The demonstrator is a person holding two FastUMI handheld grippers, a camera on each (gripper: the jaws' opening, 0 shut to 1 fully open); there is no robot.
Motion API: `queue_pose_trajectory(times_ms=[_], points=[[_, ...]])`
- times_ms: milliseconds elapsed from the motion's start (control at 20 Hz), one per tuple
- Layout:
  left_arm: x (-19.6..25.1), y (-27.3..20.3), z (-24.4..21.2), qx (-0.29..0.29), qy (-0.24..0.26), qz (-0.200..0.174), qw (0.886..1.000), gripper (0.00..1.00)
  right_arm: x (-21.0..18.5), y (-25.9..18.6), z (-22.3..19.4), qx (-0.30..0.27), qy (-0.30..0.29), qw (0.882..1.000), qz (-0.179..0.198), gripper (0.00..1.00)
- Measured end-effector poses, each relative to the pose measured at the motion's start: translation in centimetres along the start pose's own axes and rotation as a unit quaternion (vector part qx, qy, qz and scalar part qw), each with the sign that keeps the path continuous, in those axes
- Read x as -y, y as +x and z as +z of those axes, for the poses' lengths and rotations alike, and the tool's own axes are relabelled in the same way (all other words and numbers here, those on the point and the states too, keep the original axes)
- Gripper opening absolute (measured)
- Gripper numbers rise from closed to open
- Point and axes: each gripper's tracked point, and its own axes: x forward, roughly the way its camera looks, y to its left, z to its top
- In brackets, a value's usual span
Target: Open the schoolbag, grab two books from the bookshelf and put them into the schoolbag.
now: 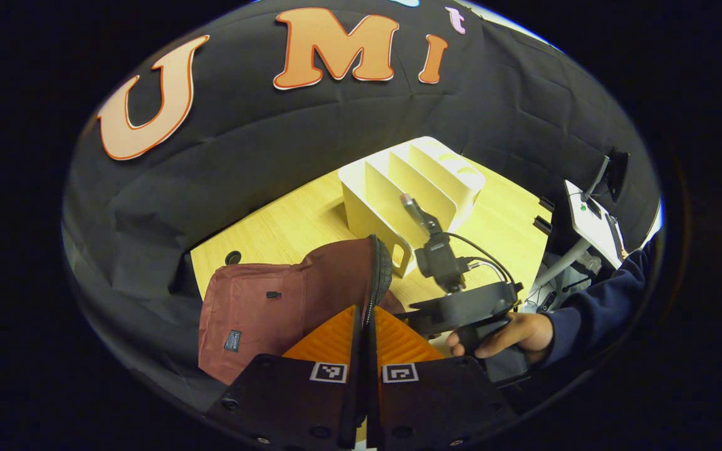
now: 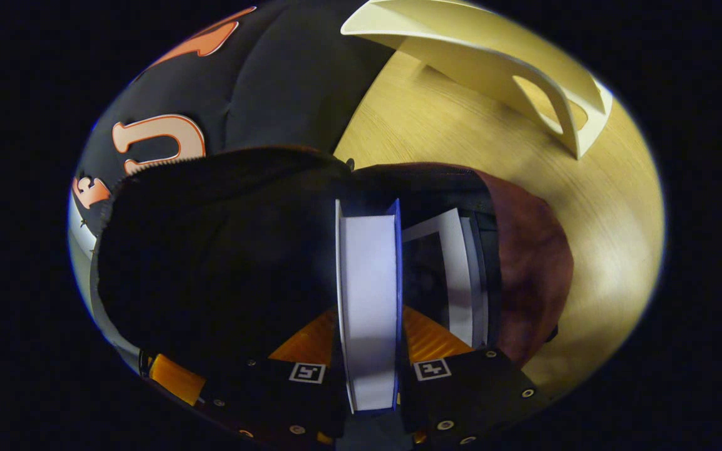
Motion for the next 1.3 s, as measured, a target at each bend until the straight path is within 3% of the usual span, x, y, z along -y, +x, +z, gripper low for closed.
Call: queue_pose_trajectory(times_ms=[200, 300, 400, 450, 500, 550, 600, 850, 1000, 1050, 1100, 1300], points=[[-0.3, -0.3, -0.1, 0.004, -0.005, 0.009, 1.0, 0.06, 0.3, 0.8, -0.4, -0.007, -0.004, 1.0, -0.016, 0.41], [-0.5, -0.2, -0.2, 0.005, -0.017, 0.009, 1.0, 0.05, 1.3, 0.4, -0.4, -0.008, -0.019, 0.998, -0.052, 0.46], [-1.2, -0.1, -1.0, 0.004, -0.027, 0.008, 1.0, 0.06, 1.7, -0.3, 0.1, -0.005, -0.046, 0.996, -0.072, 0.57], [-1.1, -0.1, -1.1, 0.007, -0.029, 0.008, 1.0, 0.05, 1.8, -1.1, -0.1, -0.008, -0.053, 0.995, -0.081, 0.79], [-0.9, -0.1, -1.1, 0.007, -0.031, 0.007, 0.999, 0.06, 1.8, -1.7, 0.1, -0.007, -0.059, 0.994, -0.086, 0.5], [-0.9, 0.0, -0.8, 0.009, -0.033, 0.006, 0.999, 0.06, 1.9, -2.2, 0.4, -0.005, -0.07, 0.993, -0.094, 0.7], [-0.8, 0.2, -1.0, 0.01, -0.034, 0.006, 0.999, 0.05, 2.0, -2.8, 1.0, 0.002, -0.085, 0.992, -0.098, 0.7], [-0.6, 0.5, -1.5, 0.014, -0.041, -0.001, 0.999, 0.05, 2.5, -5.4, 3.5, 0.033, -0.104, 0.987, -0.114, 0.96], [-0.3, 0.7, -1.7, 0.014, -0.049, 0.004, 0.999, 0.06, 3.1, -8.2, 5.3, 0.061, -0.14, 0.979, -0.135, 0.97], [0.1, 0.9, -1.6, 0.015, -0.048, 0.005, 0.999, 0.12, 3.2, -9.3, 6.0, 0.073, -0.152, 0.975, -0.142, 0.97], [0.5, 1.1, -1.5, 0.014, -0.044, 0.007, 0.999, 0.09, 3.2, -10.4, 6.8, 0.084, -0.162, 0.972, -0.147, 0.97], [3.3, 1.7, -0.7, 0.021, -0.038, 0.013, 0.999, 0.22, 3.6, -15.8, 10.7, 0.135, -0.201, 0.956, -0.164, 0.97]])
